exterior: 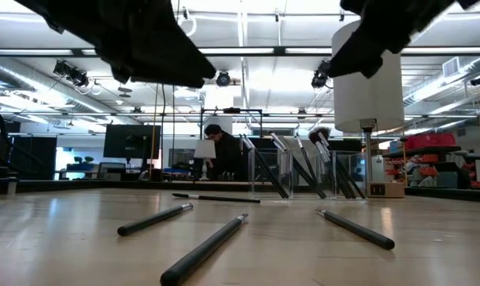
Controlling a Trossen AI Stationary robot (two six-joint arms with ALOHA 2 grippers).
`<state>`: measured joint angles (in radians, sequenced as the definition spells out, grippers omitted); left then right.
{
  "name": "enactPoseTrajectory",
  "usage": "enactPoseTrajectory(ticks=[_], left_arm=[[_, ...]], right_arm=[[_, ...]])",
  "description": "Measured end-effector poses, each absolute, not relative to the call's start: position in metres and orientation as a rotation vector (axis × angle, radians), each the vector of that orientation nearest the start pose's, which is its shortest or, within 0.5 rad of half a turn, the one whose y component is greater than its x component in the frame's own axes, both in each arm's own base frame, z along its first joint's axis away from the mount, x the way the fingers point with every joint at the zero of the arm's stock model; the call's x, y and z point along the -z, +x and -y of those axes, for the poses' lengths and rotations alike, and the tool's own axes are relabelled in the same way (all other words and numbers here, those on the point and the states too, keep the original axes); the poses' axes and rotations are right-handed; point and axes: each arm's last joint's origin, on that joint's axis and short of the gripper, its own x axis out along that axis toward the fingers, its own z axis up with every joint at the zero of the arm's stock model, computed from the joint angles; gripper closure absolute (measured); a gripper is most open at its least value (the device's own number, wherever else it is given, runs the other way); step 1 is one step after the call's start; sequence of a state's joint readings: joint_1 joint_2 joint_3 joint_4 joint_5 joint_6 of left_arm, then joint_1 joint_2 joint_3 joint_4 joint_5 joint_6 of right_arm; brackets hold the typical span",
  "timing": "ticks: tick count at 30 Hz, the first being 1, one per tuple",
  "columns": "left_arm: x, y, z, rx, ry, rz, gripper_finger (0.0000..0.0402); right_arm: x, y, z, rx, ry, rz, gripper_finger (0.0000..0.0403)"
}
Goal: Pick & Place Makeup Supplies
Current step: Put the black makeup brush into the transparent organizer
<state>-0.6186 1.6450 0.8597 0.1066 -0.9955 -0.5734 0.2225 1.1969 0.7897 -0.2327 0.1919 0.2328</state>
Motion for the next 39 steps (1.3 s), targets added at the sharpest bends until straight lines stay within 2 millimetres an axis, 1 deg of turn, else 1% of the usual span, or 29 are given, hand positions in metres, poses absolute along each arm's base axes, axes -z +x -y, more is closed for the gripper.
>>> enactPoseTrajectory(ticks=[3,5,8,9,11,14,16,19,22,26,30,33,36,39], left_arm=[[-0.181,0.273,0.164,-0.513,-0.085,-0.354,0.0209],[-0.179,0.272,0.162,-0.533,-0.097,-0.354,0.0209],[-0.179,0.273,0.159,-0.547,-0.113,-0.354,0.0209],[-0.179,0.274,0.158,-0.551,-0.115,-0.353,0.0209],[-0.179,0.275,0.156,-0.559,-0.116,-0.353,0.0209],[-0.179,0.277,0.153,-0.561,-0.122,-0.358,0.0209],[-0.178,0.278,0.152,-0.554,-0.129,-0.366,0.0209],[-0.178,0.278,0.151,-0.546,-0.147,-0.372,0.0209],[-0.178,0.278,0.152,-0.552,-0.177,-0.362,0.0209],[-0.178,0.279,0.152,-0.554,-0.185,-0.36,0.0209],[-0.173,0.28,0.153,-0.552,-0.175,-0.373,0.0209],[-0.166,0.281,0.154,-0.543,-0.164,-0.398,0.0209],[-0.159,0.283,0.155,-0.526,-0.163,-0.428,0.0209],[-0.153,0.282,0.158,-0.518,-0.169,-0.443,0.0209]], right_arm=[[-0.222,0.239,-0.067,-0.025,0.159,-0.529,0.0292],[-0.202,0.233,-0.075,-0.065,0.209,-0.466,0.0293],[-0.175,0.223,-0.081,-0.108,0.299,-0.366,0.0292],[-0.168,0.221,-0.081,-0.112,0.339,-0.345,0.029],[-0.16,0.22,-0.081,-0.109,0.396,-0.32,0.0282],[-0.149,0.222,-0.085,-0.077,0.38,-0.368,0.026],[-0.145,0.226,-0.089,-0.035,0.355,-0.393,0.0242],[-0.144,0.237,-0.098,0.03,0.331,-0.419,0.0217],[-0.142,0.247,-0.107,0.111,0.308,-0.497,0.0203],[-0.144,0.262,-0.121,0.201,0.288,-0.592,0.02],[-0.143,0.278,-0.131,0.291,0.312,-0.627,0.02],[-0.134,0.289,-0.136,0.357,0.338,-0.647,0.02],[-0.124,0.301,-0.142,0.381,0.35,-0.669,0.0204],[-0.117,0.308,-0.146,0.423,0.348,-0.719,0.0212]])
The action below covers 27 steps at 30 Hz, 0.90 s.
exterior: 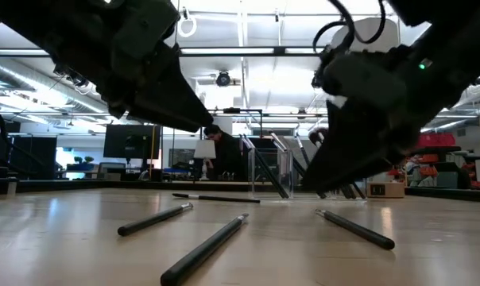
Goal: Pick & Place Makeup Supplies
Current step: Put the black makeup brush into the transparent organizer
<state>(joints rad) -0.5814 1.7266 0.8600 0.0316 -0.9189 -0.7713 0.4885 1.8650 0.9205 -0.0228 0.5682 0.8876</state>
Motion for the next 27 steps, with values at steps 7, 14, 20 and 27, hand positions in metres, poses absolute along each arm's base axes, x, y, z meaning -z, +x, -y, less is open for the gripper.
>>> enactPoseTrajectory(ticks=[7,14,20,27], left_arm=[[-0.151,0.282,0.16,-0.513,-0.171,-0.442,0.0209],[-0.151,0.283,0.16,-0.52,-0.17,-0.436,0.0209],[-0.151,0.283,0.16,-0.519,-0.173,-0.434,0.0209],[-0.151,0.283,0.16,-0.519,-0.175,-0.433,0.0209]], right_arm=[[-0.108,0.307,-0.154,0.486,0.346,-0.799,0.0231],[-0.097,0.305,-0.159,0.488,0.269,-0.813,0.0244],[-0.096,0.306,-0.158,0.422,0.144,-0.858,0.0265],[-0.097,0.31,-0.15,0.319,-0.037,-0.917,0.0295]])
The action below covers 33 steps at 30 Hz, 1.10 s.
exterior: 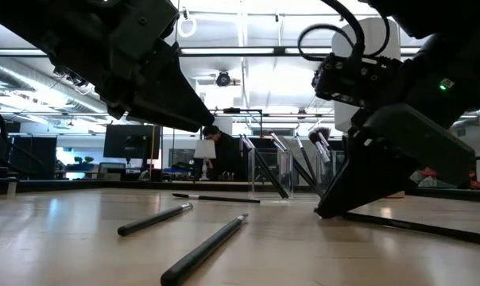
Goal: Pick & Place Makeup Supplies
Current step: Put the black makeup brush into the transparent organizer
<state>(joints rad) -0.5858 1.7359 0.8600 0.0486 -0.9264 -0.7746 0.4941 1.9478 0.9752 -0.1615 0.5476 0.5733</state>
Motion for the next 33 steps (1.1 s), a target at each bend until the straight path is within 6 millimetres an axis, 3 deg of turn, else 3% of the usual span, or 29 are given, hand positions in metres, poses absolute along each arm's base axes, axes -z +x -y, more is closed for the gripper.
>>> enactPoseTrajectory(ticks=[9,16,21,28,33], left_arm=[[-0.152,0.283,0.16,-0.519,-0.175,-0.433,0.0209],[-0.151,0.283,0.16,-0.513,-0.177,-0.437,0.0209],[-0.151,0.283,0.16,-0.513,-0.177,-0.437,0.0209],[-0.152,0.283,0.16,-0.512,-0.177,-0.437,0.0209],[-0.152,0.283,0.16,-0.512,-0.177,-0.437,0.0209]], right_arm=[[-0.112,0.312,-0.133,0.217,-0.255,-0.964,0.0323],[-0.117,0.314,-0.129,0.261,-0.171,-0.929,0.0317],[-0.12,0.309,-0.137,0.293,-0.09,-0.917,0.0273],[-0.135,0.271,-0.153,0.47,-0.08,-0.834,0.0185],[-0.125,0.229,-0.144,0.543,0.061,-0.743,0.0169]])
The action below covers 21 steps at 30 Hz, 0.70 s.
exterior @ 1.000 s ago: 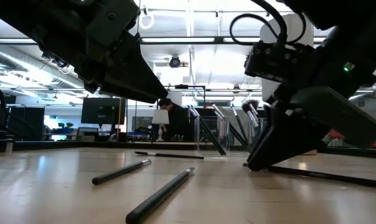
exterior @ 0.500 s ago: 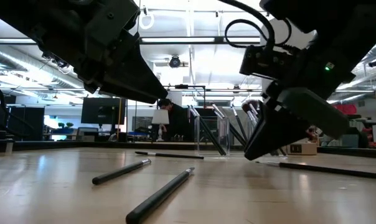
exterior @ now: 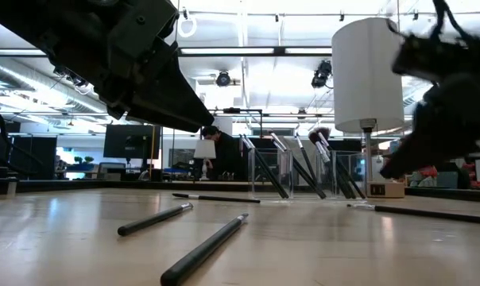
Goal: Pick & Place Makeup Supplies
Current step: Put the black makeup brush into the transparent organizer
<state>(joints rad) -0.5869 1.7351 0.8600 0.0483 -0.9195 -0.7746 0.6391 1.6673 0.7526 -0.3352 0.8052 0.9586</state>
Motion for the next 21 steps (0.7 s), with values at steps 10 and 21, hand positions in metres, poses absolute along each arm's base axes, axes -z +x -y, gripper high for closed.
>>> enactPoseTrajectory(ticks=[10,21], left_arm=[[-0.152,0.283,0.16,-0.513,-0.177,-0.436,0.0209],[-0.152,0.283,0.16,-0.514,-0.181,-0.435,0.0209]], right_arm=[[-0.07,0.196,-0.123,0.52,0.209,-0.601,0.0208],[-0.046,0.179,-0.121,0.559,0.115,-0.574,0.031]])
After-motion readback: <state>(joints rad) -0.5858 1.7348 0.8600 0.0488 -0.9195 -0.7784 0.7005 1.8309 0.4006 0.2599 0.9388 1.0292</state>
